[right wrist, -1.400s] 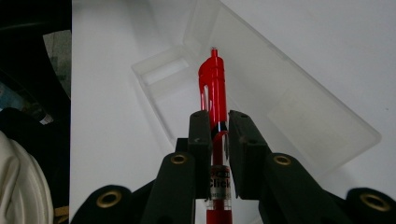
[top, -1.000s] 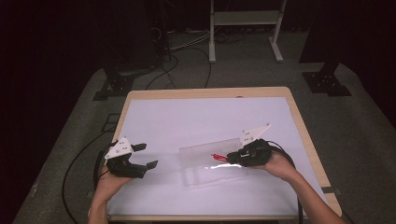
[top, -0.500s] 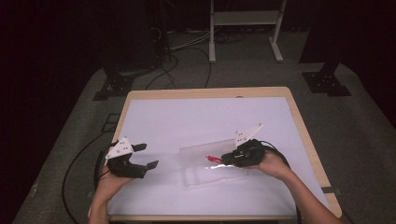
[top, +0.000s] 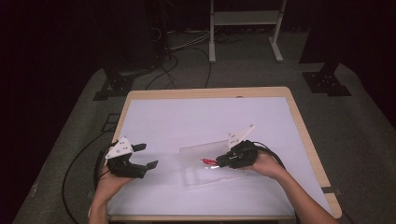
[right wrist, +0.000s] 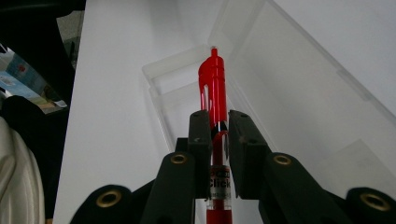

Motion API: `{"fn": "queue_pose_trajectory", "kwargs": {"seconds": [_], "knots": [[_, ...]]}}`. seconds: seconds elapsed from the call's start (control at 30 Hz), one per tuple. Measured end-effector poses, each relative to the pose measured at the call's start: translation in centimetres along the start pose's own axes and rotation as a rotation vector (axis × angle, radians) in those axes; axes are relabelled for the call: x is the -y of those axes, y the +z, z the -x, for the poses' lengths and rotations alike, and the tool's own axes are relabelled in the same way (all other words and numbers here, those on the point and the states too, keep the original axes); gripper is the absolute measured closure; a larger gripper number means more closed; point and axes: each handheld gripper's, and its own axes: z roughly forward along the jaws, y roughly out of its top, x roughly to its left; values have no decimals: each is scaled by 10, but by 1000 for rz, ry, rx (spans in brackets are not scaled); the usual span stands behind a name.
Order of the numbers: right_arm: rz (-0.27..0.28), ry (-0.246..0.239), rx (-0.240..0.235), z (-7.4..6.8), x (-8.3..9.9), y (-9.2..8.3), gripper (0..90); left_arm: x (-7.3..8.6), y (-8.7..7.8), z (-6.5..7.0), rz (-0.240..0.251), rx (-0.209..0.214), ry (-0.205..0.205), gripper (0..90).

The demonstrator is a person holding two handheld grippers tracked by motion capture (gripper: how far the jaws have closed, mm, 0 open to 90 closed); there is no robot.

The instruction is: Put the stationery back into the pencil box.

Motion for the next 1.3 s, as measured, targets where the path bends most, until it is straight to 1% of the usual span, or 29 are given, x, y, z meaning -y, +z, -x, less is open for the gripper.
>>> {"fn": "queue_pose_trajectory", "kwargs": {"seconds": [0.07,0.1,0.13,0.33,0.4,0.67,0.77,0.83,0.93,1.0,1.1,1.23,1.3], "knots": [[-4,4,-3,0,-1,2,791,0,0,0,-2,1,-2,173],[-6,-6,-6,0,-1,3,791,0,0,0,-1,0,-1,173],[-8,-1,-8,0,-1,5,791,0,0,0,-2,-1,-2,170],[-29,-14,-18,1,-1,11,791,0,0,0,-3,1,-2,170],[-34,-8,-22,1,-1,13,791,0,1,0,-3,1,-2,170],[-57,-19,-31,4,-1,20,791,-1,0,0,1,3,-2,169],[-56,-19,-35,4,-1,22,791,-1,-1,0,3,2,-3,169],[-58,-18,-35,5,-1,23,791,-1,-1,-1,4,5,-7,169],[-75,-24,-36,6,0,25,791,0,-1,-1,4,4,-10,164],[-86,-39,-35,6,1,27,791,-1,-1,-1,5,5,-9,164],[-91,-37,-39,7,2,29,791,-1,-1,0,6,5,-8,164],[-104,-46,-42,9,4,33,791,-1,-1,-1,5,6,-8,164],[-105,-41,-48,9,5,34,790,-1,-1,-1,5,7,-10,164]]}}
